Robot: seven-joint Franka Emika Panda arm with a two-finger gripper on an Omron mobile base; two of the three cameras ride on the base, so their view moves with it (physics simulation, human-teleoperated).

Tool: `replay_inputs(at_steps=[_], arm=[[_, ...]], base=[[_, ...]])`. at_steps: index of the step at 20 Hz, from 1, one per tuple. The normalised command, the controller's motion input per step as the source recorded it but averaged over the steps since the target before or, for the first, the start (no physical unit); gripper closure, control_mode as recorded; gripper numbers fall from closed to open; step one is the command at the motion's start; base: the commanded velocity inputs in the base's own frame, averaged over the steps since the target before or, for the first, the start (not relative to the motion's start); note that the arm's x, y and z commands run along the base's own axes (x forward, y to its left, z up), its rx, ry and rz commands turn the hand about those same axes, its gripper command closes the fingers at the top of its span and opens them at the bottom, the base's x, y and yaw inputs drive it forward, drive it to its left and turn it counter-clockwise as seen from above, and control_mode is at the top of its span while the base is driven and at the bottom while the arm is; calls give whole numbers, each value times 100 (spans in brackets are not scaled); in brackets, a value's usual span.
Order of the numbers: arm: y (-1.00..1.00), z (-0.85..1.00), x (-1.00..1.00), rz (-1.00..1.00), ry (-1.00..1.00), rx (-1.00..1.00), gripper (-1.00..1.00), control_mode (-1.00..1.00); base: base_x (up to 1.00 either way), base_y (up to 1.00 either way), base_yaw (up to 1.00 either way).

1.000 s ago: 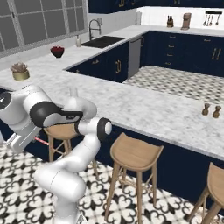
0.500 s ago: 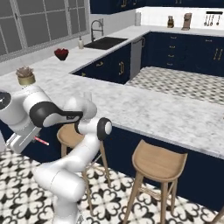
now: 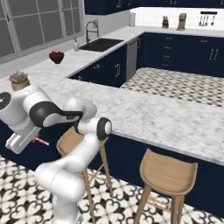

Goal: Take a straw from the drawer in front and place it inside the glass cup on the dining counter.

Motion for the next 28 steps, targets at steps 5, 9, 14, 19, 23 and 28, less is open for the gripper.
replay_inputs(at_steps=[5,9,14,19,23,28], arm=[[0,0,0,0,0,0,100,100],[0,0,0,0,0,0,100,100],[0,0,0,0,0,0,100,100],[0,0,0,0,0,0,100,100],[7,28,21,-16,-39,13,100,-100],[0,49,4,-21,-57,31,100,-100]], base=[[48,42,-10],[53,43,-9],[53,41,-9],[50,40,-9],[0,0,0],[0,0,0]])
